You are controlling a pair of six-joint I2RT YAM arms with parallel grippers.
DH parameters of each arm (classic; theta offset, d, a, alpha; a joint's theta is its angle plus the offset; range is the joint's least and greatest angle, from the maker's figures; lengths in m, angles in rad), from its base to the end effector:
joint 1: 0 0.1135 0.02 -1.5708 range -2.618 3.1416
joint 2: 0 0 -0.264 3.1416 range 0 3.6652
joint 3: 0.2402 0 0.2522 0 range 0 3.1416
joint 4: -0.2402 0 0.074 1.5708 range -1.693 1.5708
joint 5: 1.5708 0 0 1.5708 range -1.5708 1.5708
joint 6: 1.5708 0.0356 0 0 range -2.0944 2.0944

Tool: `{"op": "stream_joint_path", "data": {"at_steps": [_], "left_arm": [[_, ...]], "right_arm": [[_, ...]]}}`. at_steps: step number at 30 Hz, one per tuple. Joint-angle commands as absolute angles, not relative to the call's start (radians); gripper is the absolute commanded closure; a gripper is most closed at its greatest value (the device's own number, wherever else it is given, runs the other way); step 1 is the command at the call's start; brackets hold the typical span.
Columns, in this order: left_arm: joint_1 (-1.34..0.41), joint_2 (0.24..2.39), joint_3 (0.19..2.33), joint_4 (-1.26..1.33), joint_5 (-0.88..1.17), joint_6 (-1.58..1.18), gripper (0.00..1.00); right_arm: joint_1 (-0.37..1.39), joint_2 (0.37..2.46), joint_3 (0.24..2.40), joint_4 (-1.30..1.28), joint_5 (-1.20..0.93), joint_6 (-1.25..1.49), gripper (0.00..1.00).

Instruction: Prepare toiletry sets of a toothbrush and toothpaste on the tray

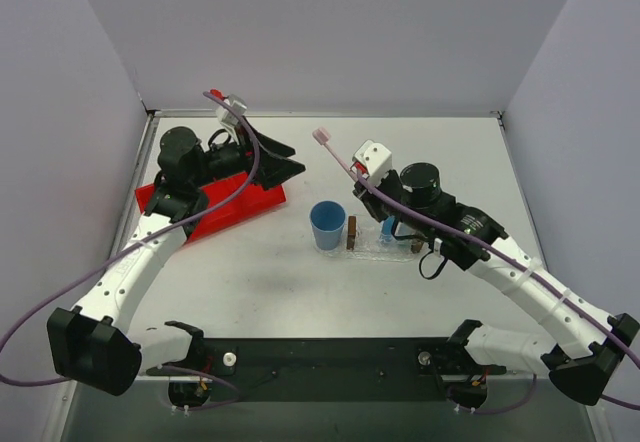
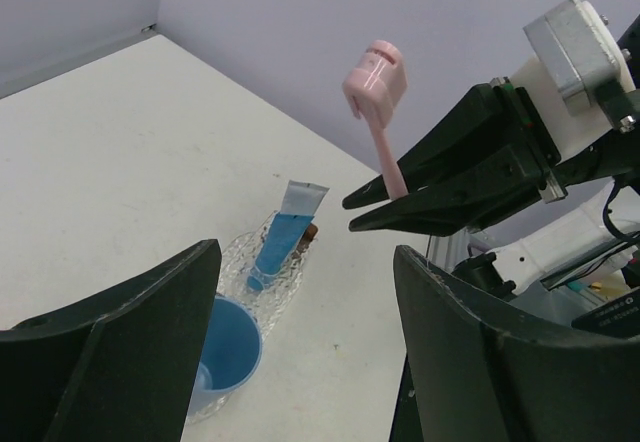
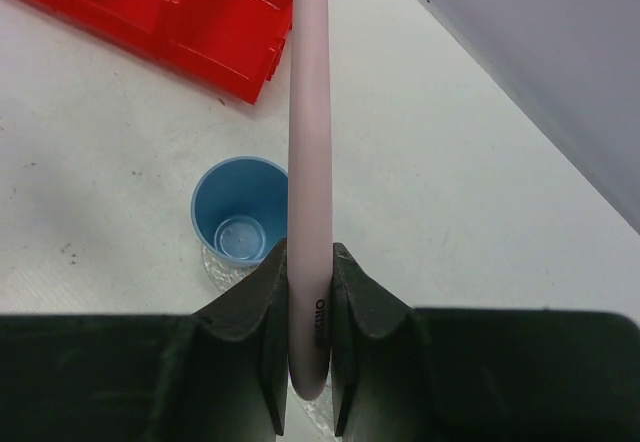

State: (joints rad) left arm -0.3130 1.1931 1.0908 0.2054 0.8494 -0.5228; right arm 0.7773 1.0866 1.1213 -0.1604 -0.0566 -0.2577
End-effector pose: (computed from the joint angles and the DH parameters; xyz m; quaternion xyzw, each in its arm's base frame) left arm 0.2481 -0.1084 0.4036 0.2404 0.6389 -0.5268 0.5064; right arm 0.1757 0.1757 0.4019 -0.3872 0.6424 0.1903 0.6334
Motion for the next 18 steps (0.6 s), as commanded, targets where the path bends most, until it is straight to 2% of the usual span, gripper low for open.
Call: {"op": "stream_joint_path", "data": {"at_steps": [1,8,18], "left_arm": [[-0.374,1.213,1.112,0.416,0.839,-0.624,0.20],[-0.459,1.267,1.124,0.472,0.769,-0.638,0.20],[-0.463,1.321,1.167,0.485,0.726,-0.635,0.23]], "right_arm": [[0.765,1.097,1.132,-0.106,-0.092,-0.172,1.00],[0.761,1.137,1.166,-0.130,-0.146,-0.114,1.00],[0.747,1.144,1.167,-0.130,-0.202,-0.081,1.00]]}}
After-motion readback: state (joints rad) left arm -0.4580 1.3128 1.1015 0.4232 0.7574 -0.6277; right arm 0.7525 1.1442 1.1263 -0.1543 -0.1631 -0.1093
